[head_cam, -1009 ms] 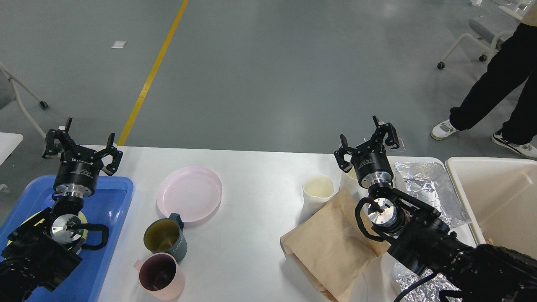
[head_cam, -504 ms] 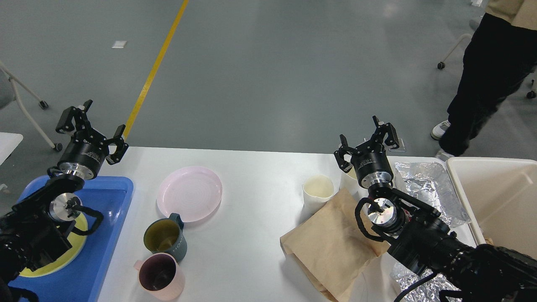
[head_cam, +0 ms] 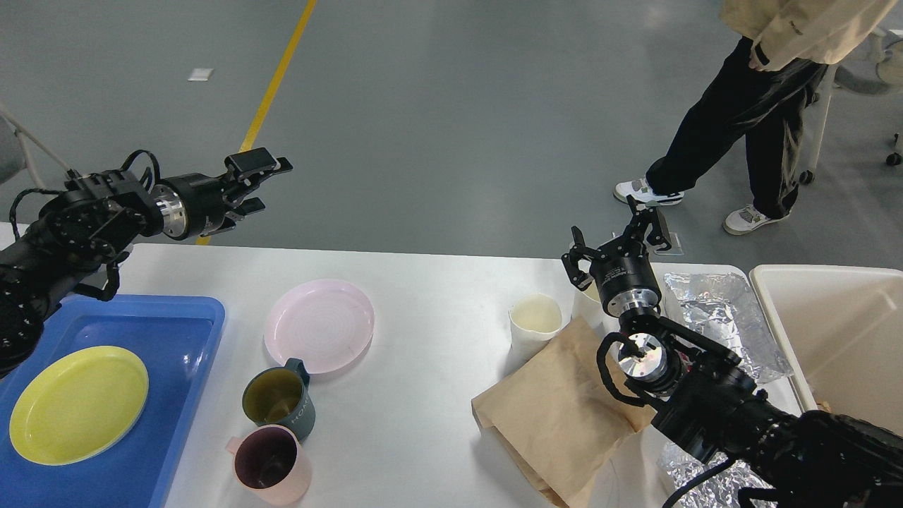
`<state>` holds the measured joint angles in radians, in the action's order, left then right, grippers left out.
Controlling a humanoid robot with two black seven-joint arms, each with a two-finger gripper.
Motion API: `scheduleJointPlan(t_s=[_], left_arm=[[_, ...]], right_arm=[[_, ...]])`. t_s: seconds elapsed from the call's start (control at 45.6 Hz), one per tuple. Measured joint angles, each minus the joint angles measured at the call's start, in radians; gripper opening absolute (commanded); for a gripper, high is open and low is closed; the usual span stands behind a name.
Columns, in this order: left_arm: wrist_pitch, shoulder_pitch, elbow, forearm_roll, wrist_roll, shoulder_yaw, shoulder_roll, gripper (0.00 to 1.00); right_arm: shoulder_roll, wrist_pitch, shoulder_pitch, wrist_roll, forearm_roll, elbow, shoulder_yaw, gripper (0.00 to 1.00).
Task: Tidy desktop
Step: 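Raise the left gripper and swing it toward the dark teal mug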
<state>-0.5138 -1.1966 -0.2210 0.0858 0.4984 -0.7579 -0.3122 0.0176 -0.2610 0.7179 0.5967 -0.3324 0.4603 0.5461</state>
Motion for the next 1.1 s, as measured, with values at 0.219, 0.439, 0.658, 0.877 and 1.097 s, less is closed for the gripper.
scheduleJointPlan(t_s=[0.219,0.439,0.658,0.877,1.097], left_arm=[[-0.014,-0.125,0.0,-0.037,0.001,-0.374,0.147,1.0],[-0.116,-0.189,-0.002,-0.043,0.003,-0.69,0.224,1.0],[-0.194,-0.271,-0.147,-0.042,0.004,-0.775,0.251,1.0],[-0.198,-0.487,-0.628,-0.041,0.003,-0.757,0.204,1.0],[-0.198,-0.556,-0.954,-0.04,0.002,-0.694,0.055,1.0]], right_arm=[[0.0,0.0,0.0,0.0,0.0,0.0,0.0,1.0],[0.001,0.0,0.0,0.0,0.0,0.0,0.0,1.0],[0.0,-0.001,0.0,0.0,0.0,0.0,0.0,1.0],[0.0,-0.001,0.0,0.0,0.0,0.0,0.0,1.0],[-0.001,-0.001,0.0,0.0,0.0,0.0,0.0,1.0]])
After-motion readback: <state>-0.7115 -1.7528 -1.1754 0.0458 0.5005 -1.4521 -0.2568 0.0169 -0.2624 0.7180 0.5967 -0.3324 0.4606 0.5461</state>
